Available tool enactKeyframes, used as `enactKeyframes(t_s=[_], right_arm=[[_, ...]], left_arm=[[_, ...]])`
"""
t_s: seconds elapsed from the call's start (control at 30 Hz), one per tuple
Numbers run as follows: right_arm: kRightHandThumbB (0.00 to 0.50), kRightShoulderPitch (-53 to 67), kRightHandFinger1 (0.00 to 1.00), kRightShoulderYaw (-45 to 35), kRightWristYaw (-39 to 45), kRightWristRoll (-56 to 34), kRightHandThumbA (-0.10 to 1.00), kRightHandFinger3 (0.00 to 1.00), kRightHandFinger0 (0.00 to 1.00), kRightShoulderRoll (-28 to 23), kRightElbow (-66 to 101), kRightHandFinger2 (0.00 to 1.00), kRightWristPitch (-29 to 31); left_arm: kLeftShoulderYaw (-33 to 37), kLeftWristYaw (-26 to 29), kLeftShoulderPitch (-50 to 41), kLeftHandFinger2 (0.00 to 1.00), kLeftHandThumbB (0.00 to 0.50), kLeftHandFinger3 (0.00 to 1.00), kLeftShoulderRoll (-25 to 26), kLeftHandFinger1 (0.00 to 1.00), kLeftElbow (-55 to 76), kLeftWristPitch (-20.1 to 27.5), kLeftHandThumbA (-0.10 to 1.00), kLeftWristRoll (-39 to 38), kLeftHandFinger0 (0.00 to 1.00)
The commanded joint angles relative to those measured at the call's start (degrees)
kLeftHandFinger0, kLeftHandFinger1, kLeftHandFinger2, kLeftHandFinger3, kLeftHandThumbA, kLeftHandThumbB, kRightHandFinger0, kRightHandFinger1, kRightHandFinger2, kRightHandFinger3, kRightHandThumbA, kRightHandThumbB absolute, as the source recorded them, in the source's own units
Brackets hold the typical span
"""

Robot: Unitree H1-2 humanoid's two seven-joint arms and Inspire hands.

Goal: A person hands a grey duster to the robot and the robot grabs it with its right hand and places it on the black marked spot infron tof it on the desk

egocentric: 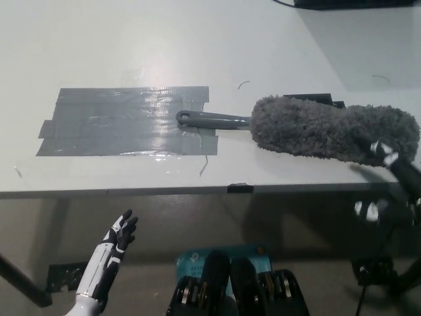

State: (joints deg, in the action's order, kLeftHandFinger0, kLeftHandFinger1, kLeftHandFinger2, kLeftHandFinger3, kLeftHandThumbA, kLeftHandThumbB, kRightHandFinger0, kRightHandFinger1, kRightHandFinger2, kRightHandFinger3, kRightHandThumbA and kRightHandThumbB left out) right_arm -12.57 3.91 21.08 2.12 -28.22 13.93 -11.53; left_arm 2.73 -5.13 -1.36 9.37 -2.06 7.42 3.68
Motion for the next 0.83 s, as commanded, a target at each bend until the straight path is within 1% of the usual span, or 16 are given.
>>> enactKeyframes(t_s=[0.0,0.03,0.1,0.17,0.23,0.27,0.33,0.37,0.4,0.47,0.5,0.53,0.57,0.6,0.73,0.8], right_arm=[[0.488,6.53,1.0,-6.85,-8.13,-27.26,0.92,1.0,1.0,5.59,34.11,1.0,5.1],[0.489,6.6,1.0,-6.86,-8.1,-27.23,0.92,1.0,1.0,5.85,34.06,1.0,4.92],[0.5,7.99,1.0,-5.54,-8.22,-25.67,0.91,1.0,1.0,9.74,31.87,1.0,2.82],[0.47,9.08,1.0,-4.63,-7.11,-20.33,0.94,1.0,1.0,12.51,26.67,1.0,6.5],[0.386,9.87,1.0,-3.65,-6.21,-14.54,0.95,1.0,1.0,14.96,18.85,1.0,10.42],[0.375,9.87,1.0,-3.12,-6.53,-10.26,0.95,1.0,1.0,16.12,14.43,1.0,12.06],[0.375,10.35,1.0,-2.56,-6.92,-6.2,0.98,1.0,1.0,17.46,8.49,1.0,13.61],[0.384,10.68,1.0,-2.67,-6.76,-5.97,0.97,1.0,1.0,18.0,6.44,1.0,14.19],[0.371,10.66,1.0,-2.39,-7.1,-5.09,0.98,1.0,1.0,18.82,2.73,1.0,15.3],[0.378,10.41,1.0,-1.61,-7.41,-3.11,0.98,1.0,1.0,19.39,-1.92,1.0,17.05],[0.368,10.44,1.0,-1.55,-7.16,-3.87,0.97,1.0,1.0,19.87,-3.72,1.0,16.89],[0.333,10.28,1.0,-1.69,-6.66,-4.91,0.97,1.0,1.0,20.09,-5.8,1.0,17.65],[0.318,10.15,1.0,-1.79,-6.47,-5.33,0.97,1.0,1.0,20.14,-6.67,1.0,18.07],[0.289,9.81,1.0,-1.81,-6.16,-5.48,1.0,1.0,1.0,20.01,-8.88,1.0,18.99],[0.299,10.07,1.0,-2.02,-6.11,-6.51,1.0,1.0,1.0,20.39,-9.59,1.0,17.67],[0.29,10.14,1.0,-1.87,-6.08,-6.32,1.0,1.0,1.0,20.42,-10.12,1.0,17.86]], left_arm=[[-0.26,-2.3,1.52,1.0,0.188,1.0,1.46,1.0,1.7,0.57,0.96,-2.29,1.0],[-0.28,-2.28,1.52,1.0,0.188,1.0,1.47,1.0,1.72,0.56,0.96,-2.29,1.0],[-0.32,-2.3,1.28,1.0,0.18,1.0,1.46,1.0,2.5,-0.22,0.96,-2.43,1.0],[-0.23,-2.08,1.39,1.0,0.184,1.0,1.46,1.0,2.37,-0.19,0.96,-1.89,1.0],[-0.03,-2.17,1.35,1.0,0.183,1.0,1.43,1.0,2.6,-0.24,0.97,-1.77,1.0],[-0.03,-2.12,1.3,1.0,0.181,1.0,1.42,1.0,2.69,-0.45,0.97,-1.58,1.0],[0.03,-2.34,1.16,1.0,0.168,1.0,1.27,1.0,2.55,0.11,0.96,-1.7,1.0],[0.17,-2.27,0.75,1.0,0.167,1.0,0.94,1.0,2.53,0.44,0.96,-1.7,1.0],[0.17,-2.22,0.61,1.0,0.168,1.0,0.84,1.0,2.54,0.53,0.96,-1.72,1.0],[-0.07,-2.16,0.25,1.0,0.166,1.0,0.97,1.0,2.85,0.63,0.96,-1.8,1.0],[-0.17,-2.16,0.05,1.0,0.161,1.0,0.97,1.0,3.01,0.78,0.95,-1.9,1.0],[-0.13,-2.08,0.07,1.0,0.162,1.0,0.93,1.0,3.13,0.75,0.95,-1.69,1.0],[-0.09,-2.05,0.18,1.0,0.163,1.0,0.89,1.0,3.15,0.72,0.95,-1.59,1.0],[0.0,-1.78,0.29,1.0,0.17,1.0,0.87,1.0,3.13,0.8,0.95,-0.93,1.0],[0.16,-1.78,-0.18,1.0,0.168,1.0,0.79,1.0,3.3,1.0,0.95,-0.81,1.0],[0.25,-1.6,-0.44,1.0,0.155,1.0,0.84,1.0,3.41,1.47,0.95,-0.3,1.0]])
